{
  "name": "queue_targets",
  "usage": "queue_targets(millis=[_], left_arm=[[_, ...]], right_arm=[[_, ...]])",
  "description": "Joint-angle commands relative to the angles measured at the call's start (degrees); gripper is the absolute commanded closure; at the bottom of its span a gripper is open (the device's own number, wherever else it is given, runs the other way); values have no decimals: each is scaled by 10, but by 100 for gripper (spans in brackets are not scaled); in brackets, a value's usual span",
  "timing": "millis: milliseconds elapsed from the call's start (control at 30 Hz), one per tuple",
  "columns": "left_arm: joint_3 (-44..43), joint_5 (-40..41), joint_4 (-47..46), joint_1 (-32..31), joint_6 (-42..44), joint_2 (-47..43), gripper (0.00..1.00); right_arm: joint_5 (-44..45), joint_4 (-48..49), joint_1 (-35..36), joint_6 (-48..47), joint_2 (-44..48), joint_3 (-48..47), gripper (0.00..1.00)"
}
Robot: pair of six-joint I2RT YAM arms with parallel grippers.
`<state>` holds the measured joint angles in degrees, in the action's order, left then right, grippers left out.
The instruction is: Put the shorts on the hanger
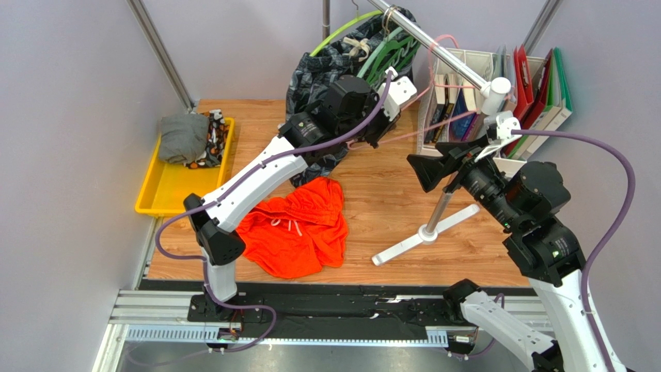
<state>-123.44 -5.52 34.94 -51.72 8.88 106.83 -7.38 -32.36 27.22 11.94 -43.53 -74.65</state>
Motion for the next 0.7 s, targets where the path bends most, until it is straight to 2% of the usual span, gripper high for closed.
queue_targets(millis=[0,200,433,633,667], left_arm=[[-25,13,-13,-3,-11,-41,100],[-10,54,-22,-3,-9,-93,100],[5,47,-10,-3,10,-153,100],[78,36,47,-2,25,-203,100],[117,36,49,-2,37,-216,100]], right_arm=[[10,6,-3,-10,9,-15,19],[20,8,-4,-14,10,-16,19],[26,10,-4,-17,7,-14,19],[29,7,-3,-23,3,-21,19],[30,6,-3,-25,3,-23,19]])
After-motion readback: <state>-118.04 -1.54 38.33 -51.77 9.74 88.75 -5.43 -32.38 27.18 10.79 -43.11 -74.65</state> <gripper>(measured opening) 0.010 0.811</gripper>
